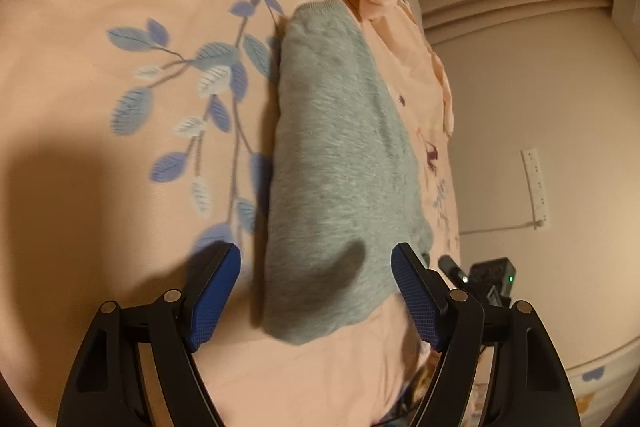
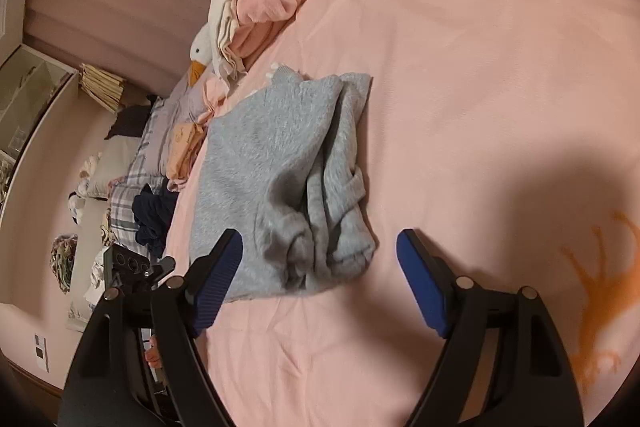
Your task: Fold small clothes
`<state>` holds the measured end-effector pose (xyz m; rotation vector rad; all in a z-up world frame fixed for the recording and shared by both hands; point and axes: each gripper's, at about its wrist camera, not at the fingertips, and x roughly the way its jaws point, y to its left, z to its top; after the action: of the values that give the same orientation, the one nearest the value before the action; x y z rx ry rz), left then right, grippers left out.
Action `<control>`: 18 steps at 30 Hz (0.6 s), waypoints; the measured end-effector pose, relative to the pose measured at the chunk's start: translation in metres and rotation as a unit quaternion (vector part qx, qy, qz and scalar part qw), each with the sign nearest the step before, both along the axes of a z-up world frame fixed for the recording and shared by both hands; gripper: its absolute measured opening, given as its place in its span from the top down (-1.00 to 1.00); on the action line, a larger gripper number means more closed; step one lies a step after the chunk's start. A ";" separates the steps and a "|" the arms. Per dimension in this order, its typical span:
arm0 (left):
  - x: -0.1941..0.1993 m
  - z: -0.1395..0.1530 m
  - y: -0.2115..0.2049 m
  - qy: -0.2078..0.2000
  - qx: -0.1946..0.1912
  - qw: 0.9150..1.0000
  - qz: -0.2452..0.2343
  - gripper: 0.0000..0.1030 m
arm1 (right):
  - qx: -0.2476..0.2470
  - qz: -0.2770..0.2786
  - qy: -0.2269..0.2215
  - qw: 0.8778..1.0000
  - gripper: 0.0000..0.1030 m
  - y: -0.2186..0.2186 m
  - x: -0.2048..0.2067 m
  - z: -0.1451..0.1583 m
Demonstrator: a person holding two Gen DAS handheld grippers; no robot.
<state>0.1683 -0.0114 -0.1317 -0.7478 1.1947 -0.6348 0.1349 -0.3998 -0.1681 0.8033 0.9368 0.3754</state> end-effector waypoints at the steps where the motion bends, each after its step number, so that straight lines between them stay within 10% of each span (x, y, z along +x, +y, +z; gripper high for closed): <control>1: 0.001 -0.001 -0.002 0.001 0.002 1.000 -0.002 -0.49 | -0.001 0.003 0.002 1.000 -0.56 0.001 0.005 -0.001; 18: 0.047 -0.009 -0.045 -0.013 -0.002 0.999 -0.032 -0.70 | 0.002 0.047 -0.003 0.999 -0.49 0.026 0.065 -0.007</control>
<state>0.2154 -0.0559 -0.1410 -0.7050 1.1980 -0.6985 0.2002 -0.3737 -0.1751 0.7641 0.9712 0.4612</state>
